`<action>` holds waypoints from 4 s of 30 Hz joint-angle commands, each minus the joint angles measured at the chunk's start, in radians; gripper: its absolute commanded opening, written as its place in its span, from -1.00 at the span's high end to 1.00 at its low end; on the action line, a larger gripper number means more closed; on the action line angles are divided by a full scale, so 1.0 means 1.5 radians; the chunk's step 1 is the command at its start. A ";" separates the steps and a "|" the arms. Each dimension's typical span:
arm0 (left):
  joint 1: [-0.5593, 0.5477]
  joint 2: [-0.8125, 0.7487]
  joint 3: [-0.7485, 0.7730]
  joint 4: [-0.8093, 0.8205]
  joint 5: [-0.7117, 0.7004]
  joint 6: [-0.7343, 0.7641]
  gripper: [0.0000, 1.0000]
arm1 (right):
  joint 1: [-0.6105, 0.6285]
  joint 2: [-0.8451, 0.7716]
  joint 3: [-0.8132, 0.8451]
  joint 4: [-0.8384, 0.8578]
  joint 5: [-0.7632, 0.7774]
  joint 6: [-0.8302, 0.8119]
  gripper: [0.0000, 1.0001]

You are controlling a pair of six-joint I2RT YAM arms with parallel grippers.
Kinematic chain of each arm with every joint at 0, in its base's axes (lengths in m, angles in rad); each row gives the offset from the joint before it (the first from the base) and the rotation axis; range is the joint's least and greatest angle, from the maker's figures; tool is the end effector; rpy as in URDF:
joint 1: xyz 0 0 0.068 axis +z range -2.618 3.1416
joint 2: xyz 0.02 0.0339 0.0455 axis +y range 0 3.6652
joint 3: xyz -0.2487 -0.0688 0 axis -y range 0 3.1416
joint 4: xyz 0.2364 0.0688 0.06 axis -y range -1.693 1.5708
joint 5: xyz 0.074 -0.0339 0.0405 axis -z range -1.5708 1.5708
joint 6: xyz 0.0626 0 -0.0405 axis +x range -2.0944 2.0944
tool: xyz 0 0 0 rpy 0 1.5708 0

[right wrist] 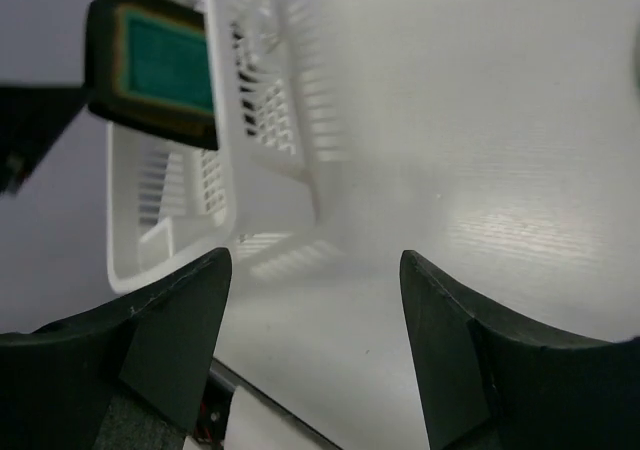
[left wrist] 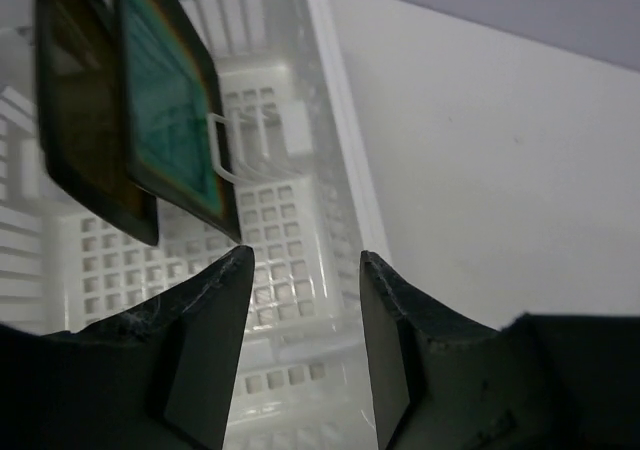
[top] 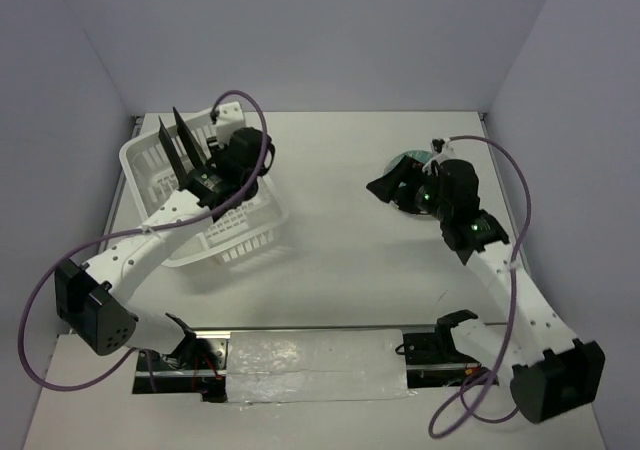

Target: Unload the plates from the dish rack

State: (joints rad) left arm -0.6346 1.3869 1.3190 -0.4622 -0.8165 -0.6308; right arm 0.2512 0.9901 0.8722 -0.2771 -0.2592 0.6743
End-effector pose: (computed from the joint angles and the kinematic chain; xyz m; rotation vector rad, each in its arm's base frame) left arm 0.2809 -0.1502 0.3427 -0.4594 1.8688 0.0186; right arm 0.2377 0.0776 0.3014 0.2558 2.0373 0.8472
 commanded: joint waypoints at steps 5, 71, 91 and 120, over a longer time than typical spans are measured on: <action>0.094 -0.011 0.064 -0.010 -0.065 0.044 -0.15 | 0.069 -0.155 -0.178 0.138 -0.074 -0.020 -0.49; 0.283 0.316 0.246 -0.096 -0.086 0.012 0.34 | 0.106 -0.282 -0.211 0.147 -0.082 -0.046 -0.49; 0.285 0.299 0.346 -0.171 -0.139 0.026 1.00 | 0.107 -0.307 -0.204 0.135 -0.073 -0.052 -0.49; 0.240 0.128 0.462 -0.133 -0.020 0.134 1.00 | 0.107 -0.285 -0.205 0.138 -0.052 -0.053 -0.50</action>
State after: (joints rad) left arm -0.2382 1.6924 1.9076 -0.8162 -0.8204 -0.4603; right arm 0.4034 0.5602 0.5457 -0.0959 -0.3511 0.6079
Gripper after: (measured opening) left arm 0.081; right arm 0.749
